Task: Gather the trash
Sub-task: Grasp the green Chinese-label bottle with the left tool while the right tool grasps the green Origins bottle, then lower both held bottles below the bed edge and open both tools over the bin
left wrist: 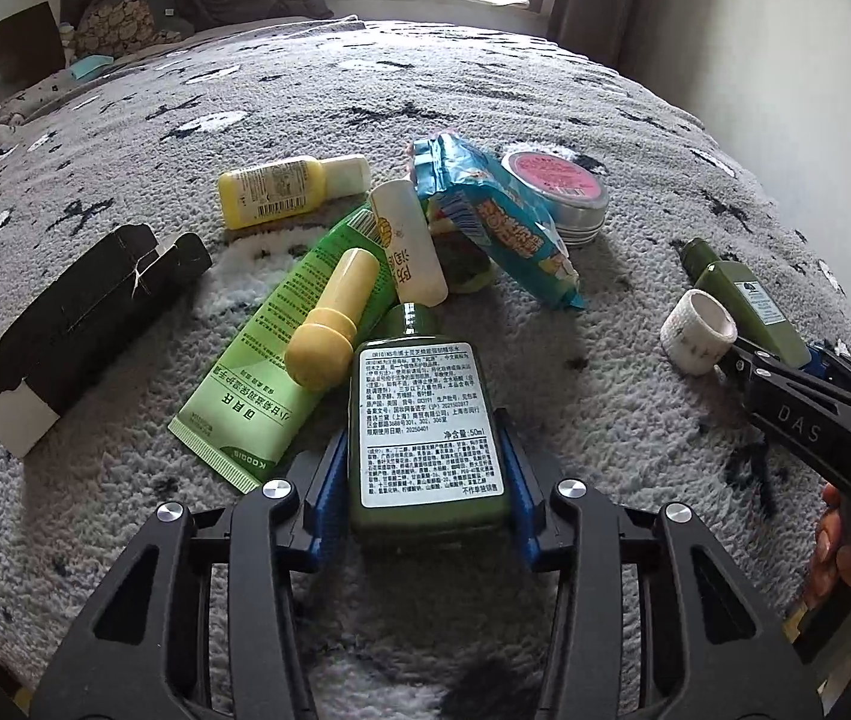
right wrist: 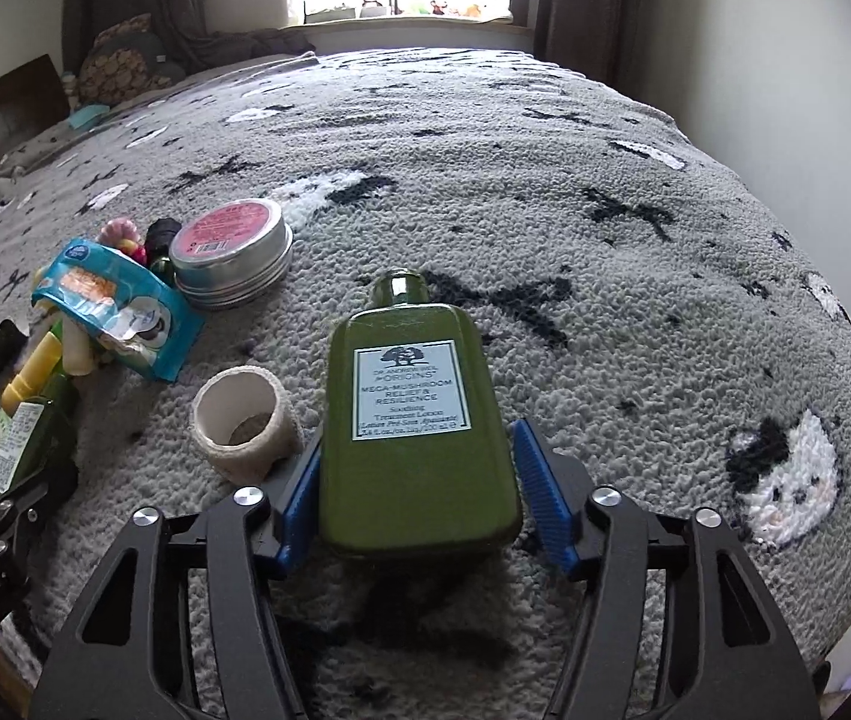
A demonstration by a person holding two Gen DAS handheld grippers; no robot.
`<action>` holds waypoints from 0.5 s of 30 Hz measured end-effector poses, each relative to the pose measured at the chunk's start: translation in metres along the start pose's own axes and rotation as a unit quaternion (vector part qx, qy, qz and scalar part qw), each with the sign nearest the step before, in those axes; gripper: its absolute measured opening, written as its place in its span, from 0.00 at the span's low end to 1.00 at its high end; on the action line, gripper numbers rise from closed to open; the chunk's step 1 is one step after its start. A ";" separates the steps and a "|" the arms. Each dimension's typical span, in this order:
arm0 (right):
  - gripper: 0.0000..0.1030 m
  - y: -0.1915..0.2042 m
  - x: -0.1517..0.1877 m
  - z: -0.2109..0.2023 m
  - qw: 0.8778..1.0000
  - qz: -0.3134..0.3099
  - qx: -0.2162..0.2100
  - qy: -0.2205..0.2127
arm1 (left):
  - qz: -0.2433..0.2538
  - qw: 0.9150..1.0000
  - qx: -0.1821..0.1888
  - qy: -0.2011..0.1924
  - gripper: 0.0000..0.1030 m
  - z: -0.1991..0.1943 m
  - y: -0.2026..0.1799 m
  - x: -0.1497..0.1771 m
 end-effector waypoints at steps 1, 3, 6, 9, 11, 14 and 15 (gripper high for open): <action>0.50 0.001 0.000 -0.001 1.000 0.000 0.000 -0.002 | 0.001 1.000 0.001 0.002 0.40 0.000 0.000 0.000; 0.50 0.001 0.001 -0.003 1.000 -0.003 -0.003 -0.004 | 0.003 1.000 0.001 0.002 0.40 -0.001 0.001 0.000; 0.50 -0.002 0.004 -0.009 1.000 -0.007 0.001 -0.006 | 0.005 1.000 0.002 0.000 0.39 -0.004 0.002 0.001; 0.50 -0.006 0.002 -0.019 1.000 -0.005 0.010 -0.023 | 0.012 1.000 -0.002 -0.001 0.39 -0.012 0.004 0.003; 0.50 -0.009 -0.002 -0.030 0.999 -0.003 0.006 -0.038 | 0.015 1.000 -0.008 -0.007 0.39 -0.020 0.007 0.003; 0.50 -0.007 -0.007 -0.049 0.998 -0.007 -0.001 -0.060 | 0.008 1.000 -0.010 -0.024 0.39 -0.039 0.012 0.005; 0.50 -0.006 -0.007 -0.055 0.998 -0.009 -0.005 -0.065 | 0.007 1.000 -0.009 -0.027 0.39 -0.045 0.014 0.007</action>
Point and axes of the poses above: each gripper's, at about its wrist camera, not at the fingertips, and z roughly the way its jaws point, y to its left, x to its underside, the point moved 5 cm from there along z, roughly the way its jaws point, and after that the axes turned 8 degrees about z, right-handed, at the moved point
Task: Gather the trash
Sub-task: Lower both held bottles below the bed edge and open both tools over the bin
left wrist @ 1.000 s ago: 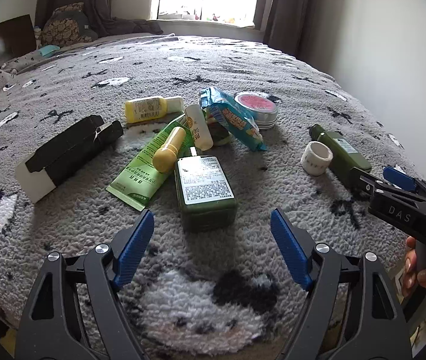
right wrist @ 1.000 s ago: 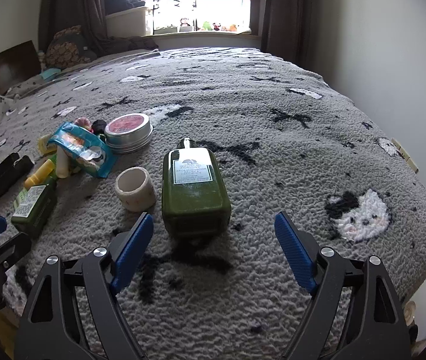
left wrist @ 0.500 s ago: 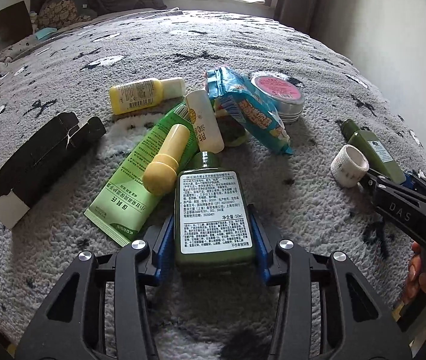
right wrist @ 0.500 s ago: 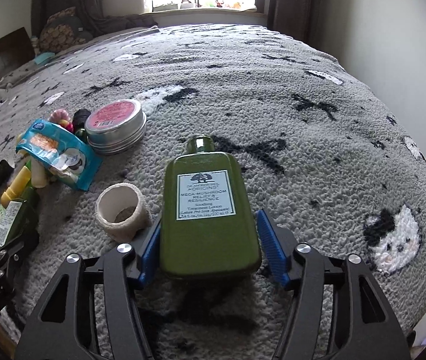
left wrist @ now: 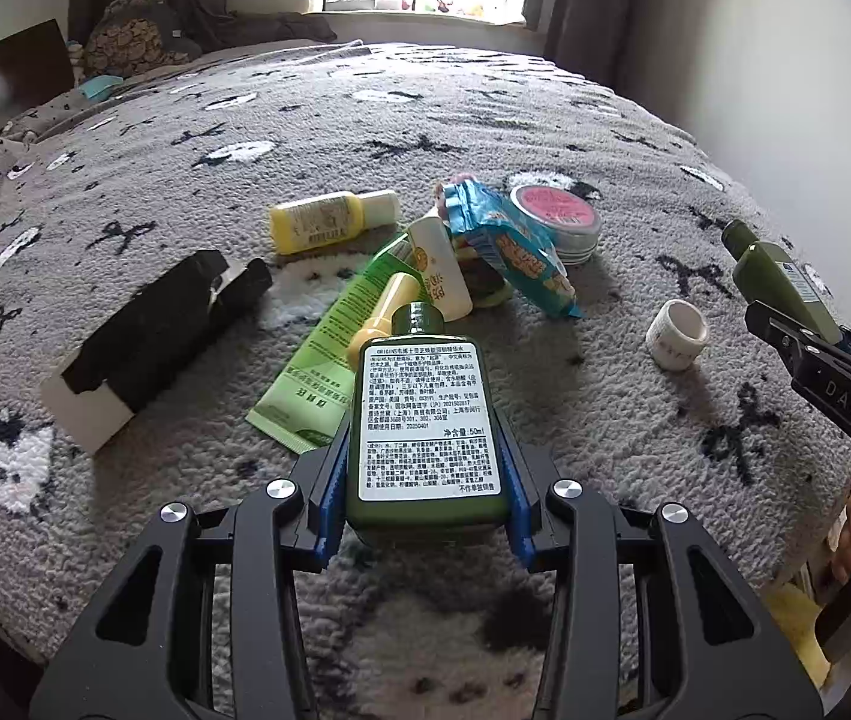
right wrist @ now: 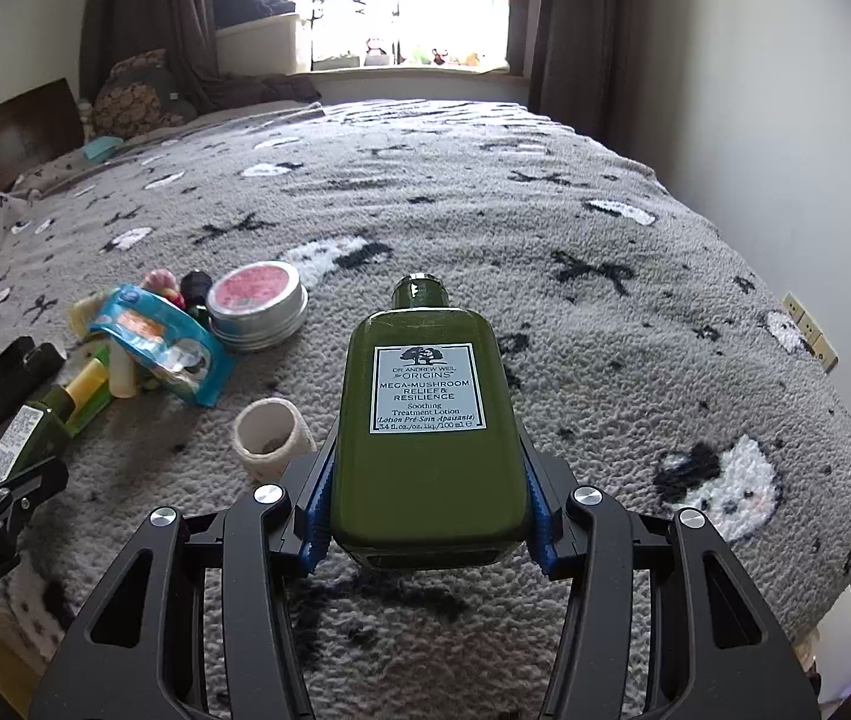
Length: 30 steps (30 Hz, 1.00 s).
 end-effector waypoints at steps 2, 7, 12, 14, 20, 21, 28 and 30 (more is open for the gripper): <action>0.50 0.004 -0.001 -0.016 1.000 -0.004 -0.015 -0.012 | 0.000 1.000 0.008 -0.006 0.39 -0.014 0.004 0.005; 0.50 0.021 0.015 -0.066 0.997 -0.019 -0.059 -0.040 | 0.019 0.999 0.006 -0.037 0.39 -0.057 0.013 0.025; 0.50 0.026 0.035 -0.112 0.993 -0.017 -0.092 -0.073 | 0.022 0.998 0.001 -0.064 0.39 -0.095 0.024 0.048; 0.50 0.025 0.044 -0.124 0.991 -0.006 -0.108 -0.075 | 0.024 0.997 0.004 -0.073 0.39 -0.108 0.025 0.058; 0.50 0.044 0.097 -0.141 0.989 -0.050 -0.135 -0.046 | 0.041 0.996 0.019 -0.075 0.39 -0.128 0.015 0.099; 0.50 0.046 0.107 -0.140 0.988 -0.054 -0.139 -0.035 | 0.040 0.996 0.024 -0.071 0.39 -0.128 0.013 0.106; 0.50 0.053 0.160 -0.129 0.986 -0.050 -0.156 0.025 | 0.052 0.997 0.057 -0.029 0.39 -0.121 -0.001 0.157; 0.50 0.056 0.172 -0.125 0.985 -0.055 -0.156 0.043 | 0.060 0.996 0.065 -0.009 0.39 -0.113 -0.005 0.172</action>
Point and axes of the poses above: each gripper's, at about its wrist camera, not at the fingertips, and z roughly the way its jaws point, y to its left, x to its underside, the point moved 5 cm from there along z, roughly the way its jaws point, and after that the axes turned 8 degrees about z, right-handed, at the moved point
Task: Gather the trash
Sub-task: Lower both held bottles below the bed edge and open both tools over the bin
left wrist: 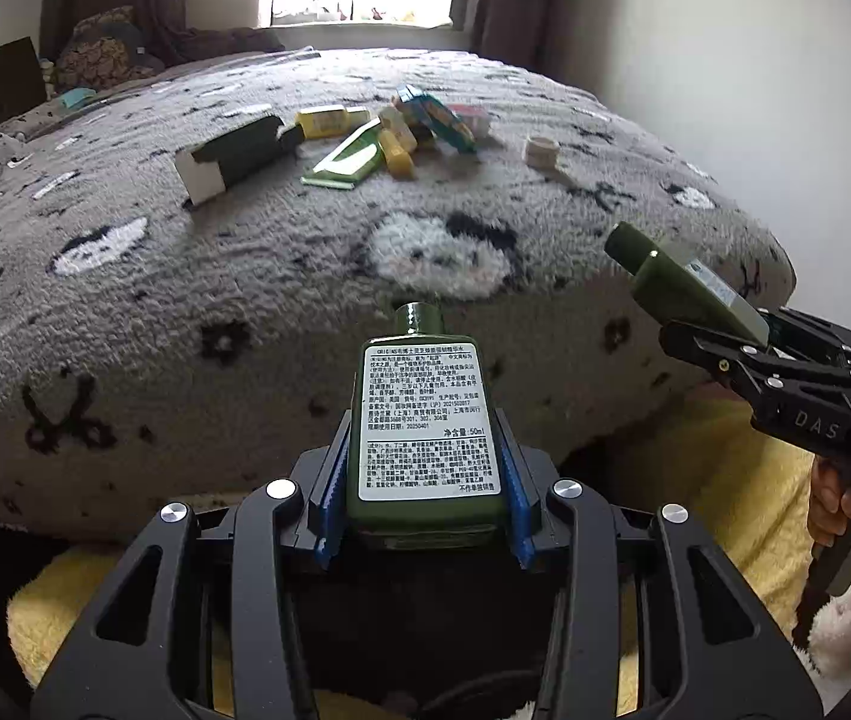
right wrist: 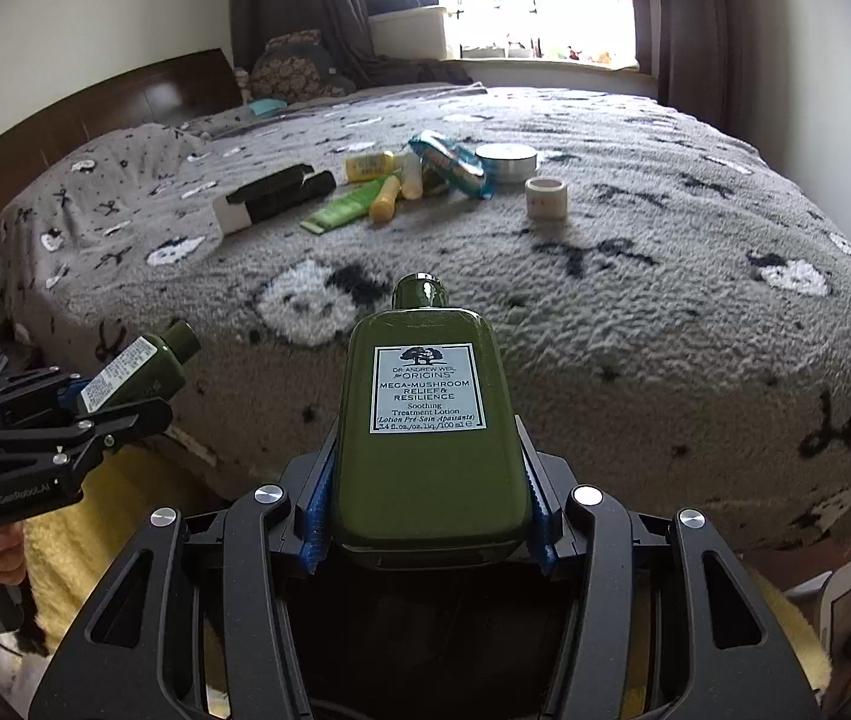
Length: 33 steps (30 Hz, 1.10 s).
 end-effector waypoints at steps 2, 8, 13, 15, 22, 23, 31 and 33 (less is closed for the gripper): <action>0.50 0.003 0.012 0.007 1.000 0.001 -0.004 0.021 | -0.002 1.000 0.011 0.024 0.39 0.012 -0.004 0.015; 0.50 0.010 0.050 0.038 0.995 0.001 -0.006 0.099 | -0.012 0.995 0.030 0.094 0.39 0.054 -0.009 0.054; 0.50 0.013 0.087 0.070 0.985 0.002 -0.006 0.172 | -0.006 0.987 0.039 0.155 0.39 0.088 -0.013 0.082; 0.50 0.012 0.100 0.080 0.980 0.011 -0.008 0.200 | -0.002 0.983 0.037 0.180 0.39 0.100 -0.015 0.095; 0.50 0.002 0.124 0.101 0.969 0.038 -0.004 0.244 | -0.026 0.965 0.078 0.248 0.39 0.131 -0.023 0.132; 0.50 0.000 0.126 0.103 0.968 0.043 -0.003 0.247 | -0.029 0.965 0.079 0.250 0.39 0.134 -0.022 0.132; 0.51 -0.003 0.137 0.113 0.962 0.054 -0.004 0.266 | -0.030 0.963 0.089 0.253 0.39 0.136 -0.028 0.138; 0.53 -0.006 0.134 0.117 0.963 0.053 -0.005 0.263 | -0.031 0.964 0.085 0.249 0.49 0.137 -0.028 0.142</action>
Point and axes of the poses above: each gripper's, at about its wrist camera, not at the fingertips, and z roughly the way its jaws point, y to its left, x to its underside, the point moved 5 cm from there along z, roughly the way its jaws point, and after that the axes turned 8 degrees about z, right-handed, at the moved point
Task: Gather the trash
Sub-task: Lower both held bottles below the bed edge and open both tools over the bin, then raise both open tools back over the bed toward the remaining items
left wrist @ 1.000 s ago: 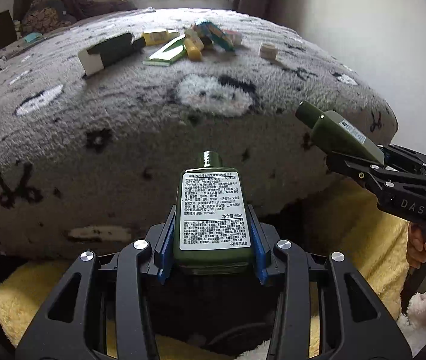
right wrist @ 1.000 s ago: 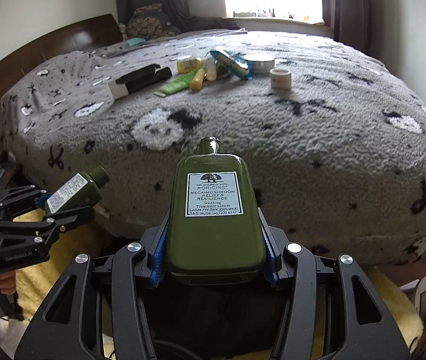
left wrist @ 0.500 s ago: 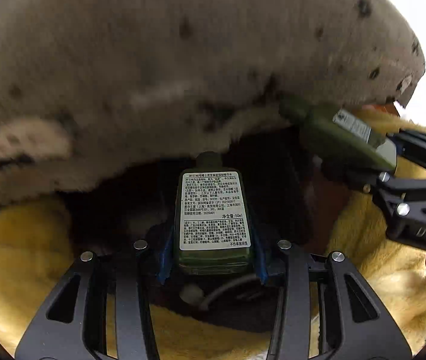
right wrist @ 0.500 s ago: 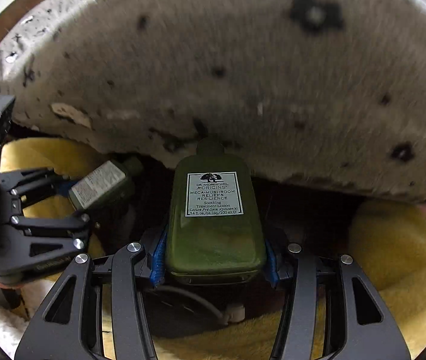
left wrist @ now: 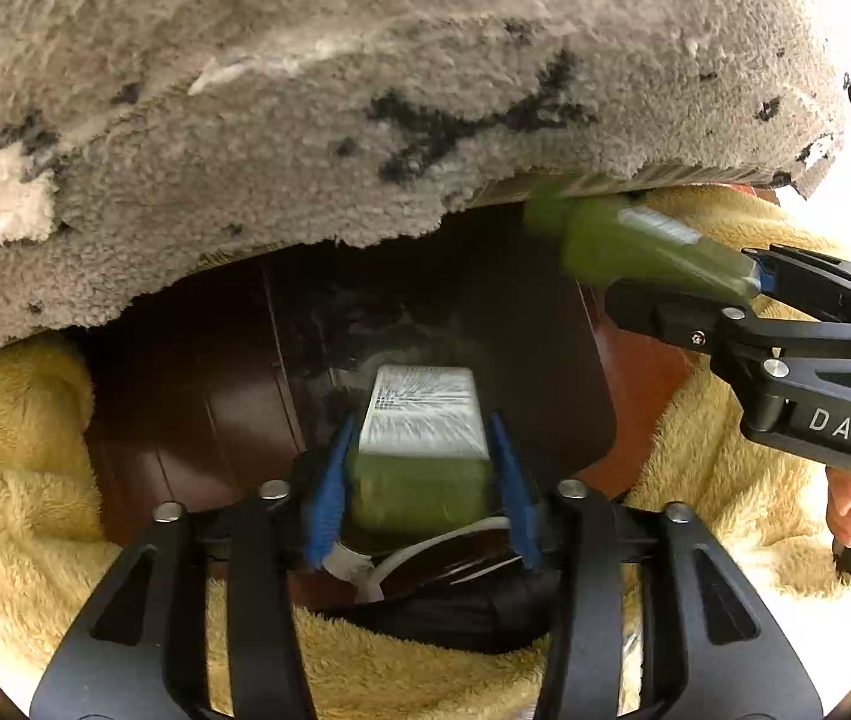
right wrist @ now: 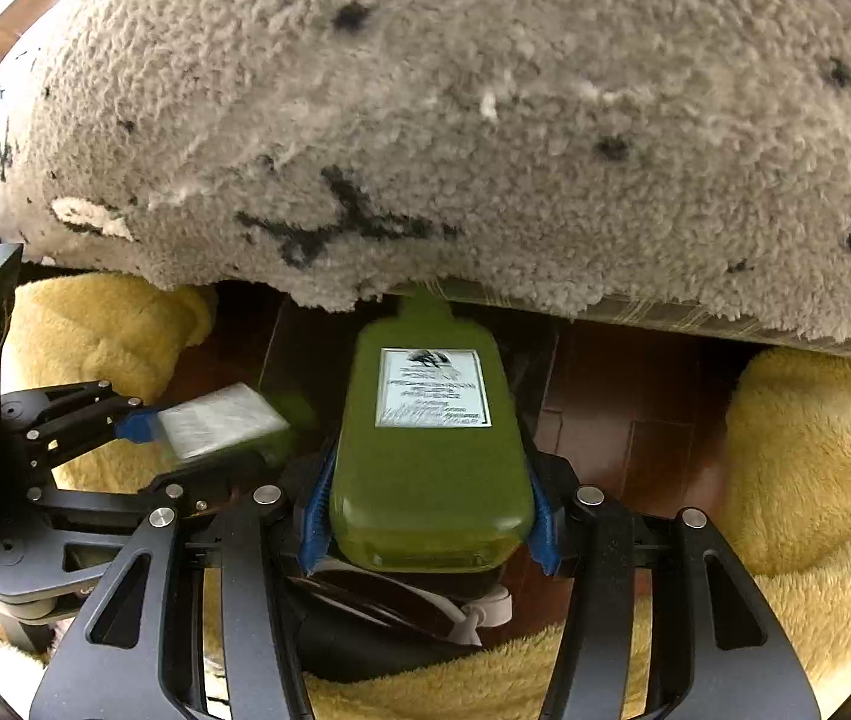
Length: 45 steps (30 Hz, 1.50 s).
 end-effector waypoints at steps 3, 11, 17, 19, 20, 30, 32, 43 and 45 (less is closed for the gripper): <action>0.55 0.001 -0.005 -0.002 1.000 0.004 0.000 -0.006 | -0.006 1.000 -0.005 -0.007 0.49 -0.003 0.000 -0.007; 0.55 -0.010 -0.018 -0.038 0.999 0.011 0.004 -0.053 | 0.006 0.998 -0.036 -0.048 0.53 -0.034 0.002 -0.014; 0.55 -0.010 -0.038 -0.094 0.991 -0.002 0.017 -0.135 | 0.041 0.991 -0.063 -0.112 0.65 -0.084 -0.006 -0.023; 0.55 -0.011 -0.045 -0.113 0.987 -0.004 0.016 -0.161 | 0.040 0.988 -0.066 -0.135 0.66 -0.104 0.000 -0.037; 0.55 -0.012 -0.049 -0.119 0.985 -0.004 0.016 -0.172 | 0.039 0.986 -0.068 -0.148 0.67 -0.113 -0.002 -0.042; 0.69 -0.030 -0.112 -0.178 0.964 0.030 0.023 -0.262 | 0.022 0.960 -0.136 -0.242 0.71 -0.197 0.022 -0.096; 0.80 -0.032 -0.127 -0.183 0.959 0.048 0.020 -0.277 | 0.000 0.957 -0.143 -0.251 0.71 -0.209 0.039 -0.110; 0.80 -0.039 -0.216 -0.184 0.946 0.070 0.080 -0.305 | -0.055 0.941 -0.175 -0.284 0.71 -0.247 0.109 -0.196; 0.80 -0.036 -0.228 -0.178 0.949 0.069 0.084 -0.295 | -0.045 0.937 -0.193 -0.288 0.71 -0.247 0.115 -0.211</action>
Point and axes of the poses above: each gripper's, at about its wrist camera, not at the fingertips, and z roughly the way its jaws point, y to its left, x to its underside, the point moved 5 cm from there along z, roughly the way its jaws point, and after that the axes turned 8 degrees about z, right-handed, at the moved point
